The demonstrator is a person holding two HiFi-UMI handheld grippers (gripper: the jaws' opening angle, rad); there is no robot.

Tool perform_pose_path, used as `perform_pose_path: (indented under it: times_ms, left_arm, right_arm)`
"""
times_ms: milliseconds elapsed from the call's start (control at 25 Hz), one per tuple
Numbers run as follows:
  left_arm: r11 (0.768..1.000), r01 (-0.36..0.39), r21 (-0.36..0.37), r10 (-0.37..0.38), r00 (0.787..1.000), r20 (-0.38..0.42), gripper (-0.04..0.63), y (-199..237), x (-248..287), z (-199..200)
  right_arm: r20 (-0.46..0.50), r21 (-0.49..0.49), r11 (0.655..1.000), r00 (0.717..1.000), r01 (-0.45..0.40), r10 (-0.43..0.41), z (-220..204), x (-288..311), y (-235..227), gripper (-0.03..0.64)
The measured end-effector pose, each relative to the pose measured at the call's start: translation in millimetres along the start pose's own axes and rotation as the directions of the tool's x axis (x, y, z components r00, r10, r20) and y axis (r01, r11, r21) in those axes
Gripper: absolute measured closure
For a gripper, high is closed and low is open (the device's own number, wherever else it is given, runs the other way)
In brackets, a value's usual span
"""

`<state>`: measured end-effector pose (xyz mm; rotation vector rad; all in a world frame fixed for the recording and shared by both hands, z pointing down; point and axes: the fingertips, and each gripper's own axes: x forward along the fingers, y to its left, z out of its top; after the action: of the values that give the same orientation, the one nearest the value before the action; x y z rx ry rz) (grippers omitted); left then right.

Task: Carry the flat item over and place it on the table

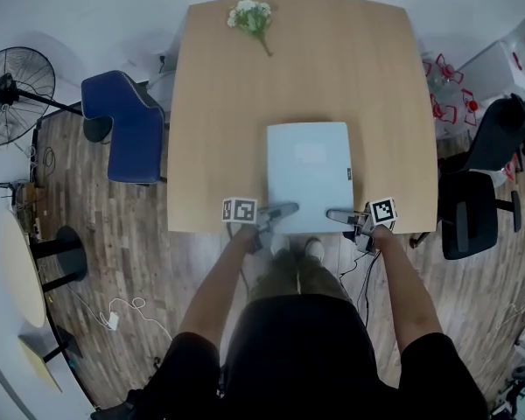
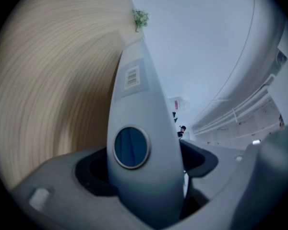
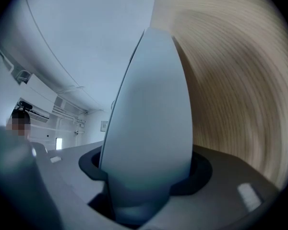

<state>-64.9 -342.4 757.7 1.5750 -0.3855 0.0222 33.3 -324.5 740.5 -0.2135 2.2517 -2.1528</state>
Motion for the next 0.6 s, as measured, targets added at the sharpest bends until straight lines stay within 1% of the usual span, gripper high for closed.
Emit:
perform_pose_path:
  times_ms: [80, 200, 320, 440, 480, 560, 600]
  left_arm:
    - [0.999, -0.038, -0.017, 0.038, 0.999, 0.001, 0.202, 12.6, 1.6, 2.2]
    - [0.993, -0.114, -0.015, 0.114, 0.993, -0.008, 0.181, 27.0, 5.8, 0.3]
    - [0.99, -0.138, -0.004, 0.138, 0.99, -0.006, 0.181, 29.1, 6.9, 0.2]
    - [0.988, -0.157, 0.01, 0.157, 0.988, -0.001, 0.181, 30.7, 5.7, -0.8]
    - [0.986, -0.166, 0.014, 0.166, 0.986, 0.0, 0.182, 30.8, 6.6, -1.1]
    - [0.982, -0.19, 0.02, 0.19, 0.982, 0.002, 0.183, 30.4, 9.2, -2.2]
    - [0.978, -0.206, 0.022, 0.206, 0.979, 0.004, 0.179, 30.3, 9.9, -2.8]
  right_arm:
    - [-0.008, 0.002, 1.0, 1.0, 0.016, -0.016, 2.5, 2.4, -7.2, 0.313]
    - [-0.012, -0.02, 0.999, 0.999, 0.03, -0.03, 2.6, 1.5, -12.4, 0.309]
    - [-0.008, 0.027, 0.994, 0.995, 0.104, -0.103, -1.2, -5.6, -28.0, 0.304]
    - [-0.018, 0.009, 0.995, 0.995, 0.102, -0.102, -2.1, -2.9, -31.2, 0.294]
    - [-0.021, 0.015, 0.992, 0.992, 0.127, -0.126, -2.8, -5.3, -34.7, 0.286]
    - [-0.015, 0.074, 0.976, 0.979, 0.204, -0.204, -6.6, -12.7, -43.1, 0.271]
    - [-0.004, 0.094, 0.969, 0.973, 0.229, -0.229, -7.5, -14.8, -44.6, 0.262]
